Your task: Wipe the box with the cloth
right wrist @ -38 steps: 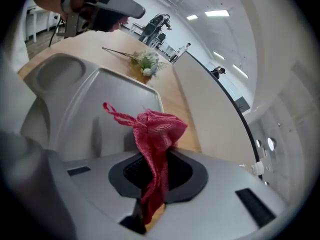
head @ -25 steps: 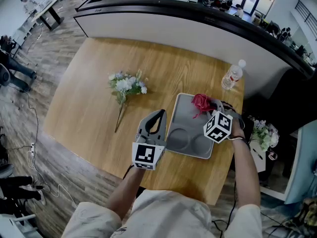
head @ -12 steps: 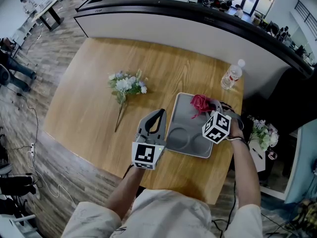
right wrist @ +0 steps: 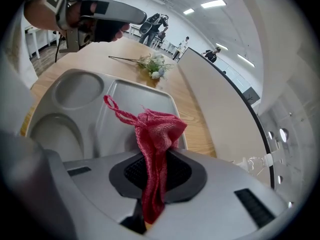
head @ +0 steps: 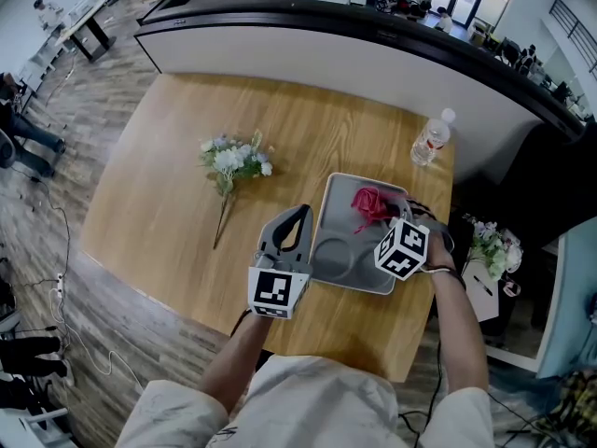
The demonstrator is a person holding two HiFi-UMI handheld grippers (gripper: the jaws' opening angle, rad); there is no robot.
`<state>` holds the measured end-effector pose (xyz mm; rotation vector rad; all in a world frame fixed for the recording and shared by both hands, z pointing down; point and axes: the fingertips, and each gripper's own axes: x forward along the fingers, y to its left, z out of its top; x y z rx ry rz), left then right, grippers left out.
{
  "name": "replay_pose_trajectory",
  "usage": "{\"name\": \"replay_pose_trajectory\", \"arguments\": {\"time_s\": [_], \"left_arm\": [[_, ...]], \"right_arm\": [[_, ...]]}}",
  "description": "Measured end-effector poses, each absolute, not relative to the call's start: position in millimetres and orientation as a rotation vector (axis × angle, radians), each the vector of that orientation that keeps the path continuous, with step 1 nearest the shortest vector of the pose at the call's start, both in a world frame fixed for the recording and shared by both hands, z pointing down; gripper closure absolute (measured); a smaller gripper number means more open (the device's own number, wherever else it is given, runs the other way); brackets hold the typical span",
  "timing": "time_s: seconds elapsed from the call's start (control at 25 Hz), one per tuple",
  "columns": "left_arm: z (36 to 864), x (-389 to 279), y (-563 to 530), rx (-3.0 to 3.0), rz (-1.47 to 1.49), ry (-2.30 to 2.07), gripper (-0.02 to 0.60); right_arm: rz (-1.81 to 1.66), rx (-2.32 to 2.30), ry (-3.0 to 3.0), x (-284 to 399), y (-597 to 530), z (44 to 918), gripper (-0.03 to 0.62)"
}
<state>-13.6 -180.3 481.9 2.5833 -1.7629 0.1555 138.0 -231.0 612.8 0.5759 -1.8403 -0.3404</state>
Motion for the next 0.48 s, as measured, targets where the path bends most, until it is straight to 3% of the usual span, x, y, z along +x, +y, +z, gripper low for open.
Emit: {"name": "replay_pose_trajectory", "arguments": {"time_s": [0.48], "left_arm": [[481,-12,-177,2.591,0.155,-1.765,0.568]], "right_arm": [[-0.245,0.528,-1.841,137,-202,613,0.534]]}}
